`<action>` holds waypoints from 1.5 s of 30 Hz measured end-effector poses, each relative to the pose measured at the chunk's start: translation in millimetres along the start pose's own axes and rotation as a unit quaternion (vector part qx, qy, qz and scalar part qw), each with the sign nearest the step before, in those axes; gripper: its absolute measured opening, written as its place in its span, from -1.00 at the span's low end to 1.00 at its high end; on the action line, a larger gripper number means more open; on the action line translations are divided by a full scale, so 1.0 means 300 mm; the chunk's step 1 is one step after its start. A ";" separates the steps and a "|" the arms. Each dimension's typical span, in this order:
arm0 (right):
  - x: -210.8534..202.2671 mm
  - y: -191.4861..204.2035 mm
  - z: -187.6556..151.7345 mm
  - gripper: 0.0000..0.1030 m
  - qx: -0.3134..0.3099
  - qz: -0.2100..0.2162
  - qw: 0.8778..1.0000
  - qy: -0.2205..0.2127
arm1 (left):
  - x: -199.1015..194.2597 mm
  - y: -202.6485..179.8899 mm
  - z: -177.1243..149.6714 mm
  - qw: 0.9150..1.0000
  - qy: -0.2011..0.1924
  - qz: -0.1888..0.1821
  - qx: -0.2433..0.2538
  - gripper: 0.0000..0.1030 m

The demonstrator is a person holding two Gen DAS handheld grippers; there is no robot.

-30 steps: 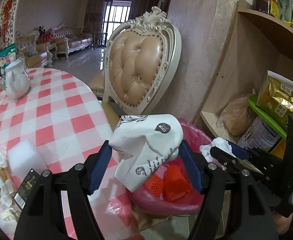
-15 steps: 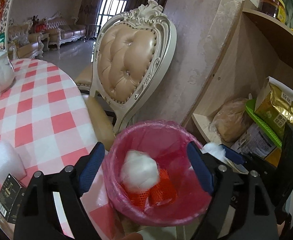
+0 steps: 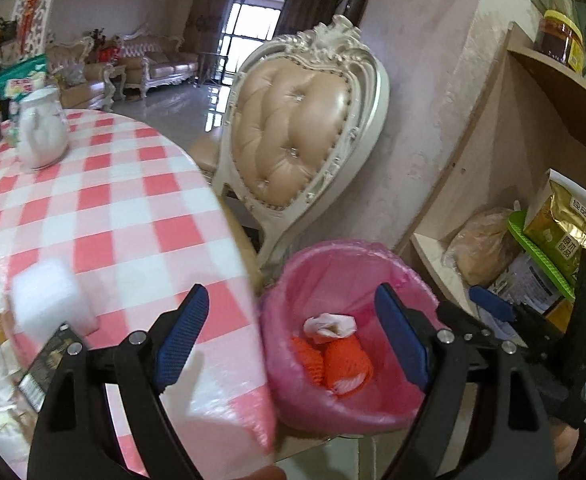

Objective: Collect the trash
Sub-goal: 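Move both tools back over the remaining table trash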

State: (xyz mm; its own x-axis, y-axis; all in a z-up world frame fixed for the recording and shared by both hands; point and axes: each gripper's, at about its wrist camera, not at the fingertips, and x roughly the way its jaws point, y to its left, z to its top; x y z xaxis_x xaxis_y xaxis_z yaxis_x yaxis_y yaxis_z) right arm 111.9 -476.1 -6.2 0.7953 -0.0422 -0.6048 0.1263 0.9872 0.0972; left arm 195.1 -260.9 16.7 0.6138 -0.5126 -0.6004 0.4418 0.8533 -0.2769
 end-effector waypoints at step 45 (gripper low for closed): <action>-0.174 0.457 -0.120 0.64 -0.058 0.077 0.995 -0.005 | -0.709 0.549 -0.376 0.974 -0.069 0.196 -0.089 0.66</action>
State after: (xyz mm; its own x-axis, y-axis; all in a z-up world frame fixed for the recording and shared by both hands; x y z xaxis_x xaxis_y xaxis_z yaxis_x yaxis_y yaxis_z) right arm 66.5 -333.0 10.2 0.8059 0.1102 -0.5817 -0.0670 0.9932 0.0954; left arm 63.6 -0.6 14.3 0.7997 -0.1409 -0.5837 0.0419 0.9828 -0.1799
